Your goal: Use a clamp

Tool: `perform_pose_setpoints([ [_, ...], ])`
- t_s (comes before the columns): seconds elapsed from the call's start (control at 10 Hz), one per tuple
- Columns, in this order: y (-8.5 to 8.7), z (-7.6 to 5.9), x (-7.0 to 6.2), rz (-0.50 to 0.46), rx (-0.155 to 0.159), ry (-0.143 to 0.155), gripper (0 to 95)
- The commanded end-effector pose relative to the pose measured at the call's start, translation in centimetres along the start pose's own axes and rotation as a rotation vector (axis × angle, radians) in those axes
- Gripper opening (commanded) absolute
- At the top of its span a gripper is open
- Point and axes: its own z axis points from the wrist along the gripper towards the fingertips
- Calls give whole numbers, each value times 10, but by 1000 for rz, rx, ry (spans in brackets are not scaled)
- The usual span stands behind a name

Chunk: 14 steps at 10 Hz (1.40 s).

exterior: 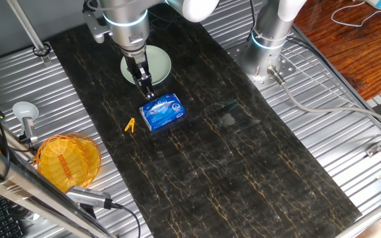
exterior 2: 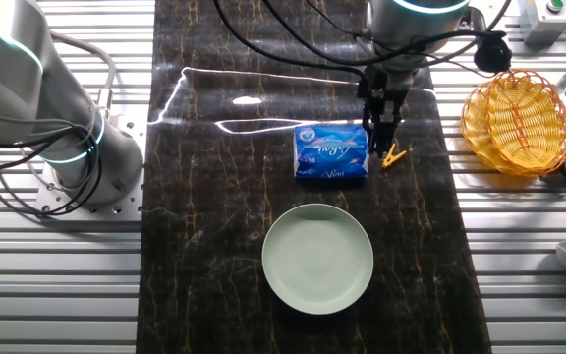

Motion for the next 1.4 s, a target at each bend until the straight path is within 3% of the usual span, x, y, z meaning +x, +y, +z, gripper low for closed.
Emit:
perform_pose_setpoints([
  [0.1,0,0,0,-314,-24,-8,950],
  [0.2,0,0,0,-317,-18,-6,0],
  [1.4,1,3,0,-349,-16,11,0],
])
